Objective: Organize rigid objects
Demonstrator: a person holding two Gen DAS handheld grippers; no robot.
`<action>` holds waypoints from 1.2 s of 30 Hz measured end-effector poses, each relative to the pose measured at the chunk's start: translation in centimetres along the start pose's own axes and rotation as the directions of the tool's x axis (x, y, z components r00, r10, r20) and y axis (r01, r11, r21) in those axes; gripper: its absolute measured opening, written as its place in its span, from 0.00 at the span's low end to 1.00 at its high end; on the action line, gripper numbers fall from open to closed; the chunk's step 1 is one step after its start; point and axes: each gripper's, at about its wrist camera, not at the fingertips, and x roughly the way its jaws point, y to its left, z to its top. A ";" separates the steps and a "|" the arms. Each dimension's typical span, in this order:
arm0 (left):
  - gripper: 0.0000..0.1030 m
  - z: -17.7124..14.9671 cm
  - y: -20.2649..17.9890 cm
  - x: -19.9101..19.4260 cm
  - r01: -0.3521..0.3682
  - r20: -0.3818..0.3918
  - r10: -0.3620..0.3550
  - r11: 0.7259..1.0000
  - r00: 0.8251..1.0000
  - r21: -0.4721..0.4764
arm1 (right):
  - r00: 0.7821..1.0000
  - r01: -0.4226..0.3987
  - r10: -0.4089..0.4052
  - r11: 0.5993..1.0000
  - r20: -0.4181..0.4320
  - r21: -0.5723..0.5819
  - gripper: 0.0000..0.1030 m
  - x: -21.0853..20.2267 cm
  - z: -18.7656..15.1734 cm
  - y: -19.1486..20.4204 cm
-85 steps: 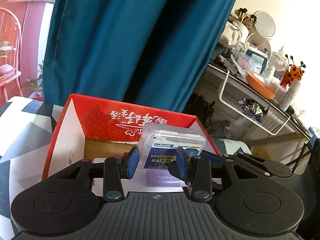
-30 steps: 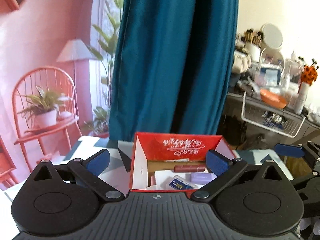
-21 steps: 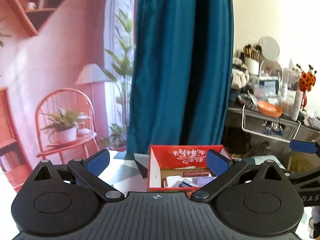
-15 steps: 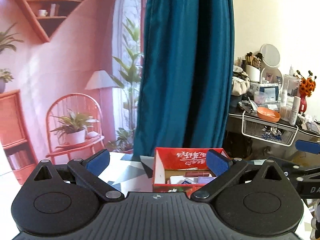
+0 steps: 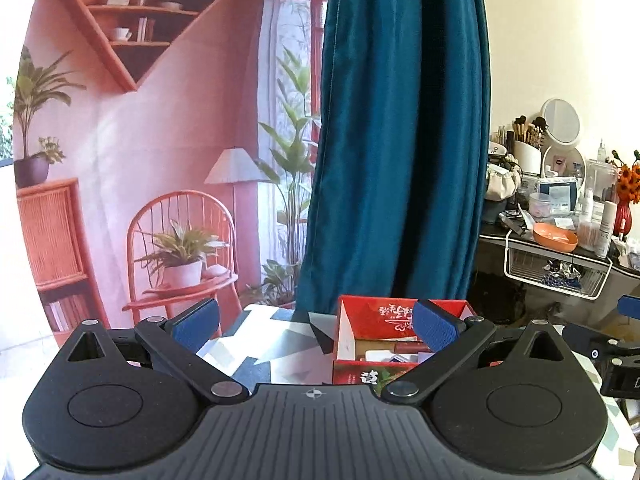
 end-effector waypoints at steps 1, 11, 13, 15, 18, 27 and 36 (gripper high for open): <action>1.00 -0.1 0.1 0.0 -0.002 -0.004 0.002 1.000 1.000 0.000 | 1.000 0.001 -0.001 1.000 0.001 0.000 1.00 -0.1 0.0 0.1; 1.00 -0.5 -0.3 -0.3 -0.002 -0.012 0.003 1.000 1.000 0.022 | 1.000 0.010 -0.010 1.000 0.007 -0.013 1.00 -0.3 -0.1 0.2; 1.00 -0.4 -0.3 -0.2 -0.003 -0.015 0.003 1.000 1.000 0.026 | 1.000 0.019 -0.019 1.000 0.005 -0.005 1.00 -0.3 -0.2 0.1; 1.00 -0.5 -0.2 -0.2 -0.005 -0.017 0.005 1.000 1.000 0.027 | 1.000 0.022 -0.022 1.000 -0.002 0.006 1.00 -0.4 -0.3 -0.2; 1.00 -0.5 -0.2 -0.2 -0.003 -0.017 0.004 1.000 1.000 0.029 | 1.000 0.022 -0.022 1.000 -0.010 0.008 1.00 -0.4 -0.5 -0.2; 1.00 -0.7 0.0 -0.2 -0.021 -0.014 0.021 0.999 1.000 0.039 | 0.999 0.026 -0.026 1.000 -0.021 0.013 1.00 -0.3 -0.8 -0.3; 1.00 -0.8 -0.1 -0.1 -0.020 -0.018 0.021 0.999 1.000 0.041 | 0.999 0.032 -0.031 0.999 -0.039 0.020 1.00 0.2 -1.0 -0.4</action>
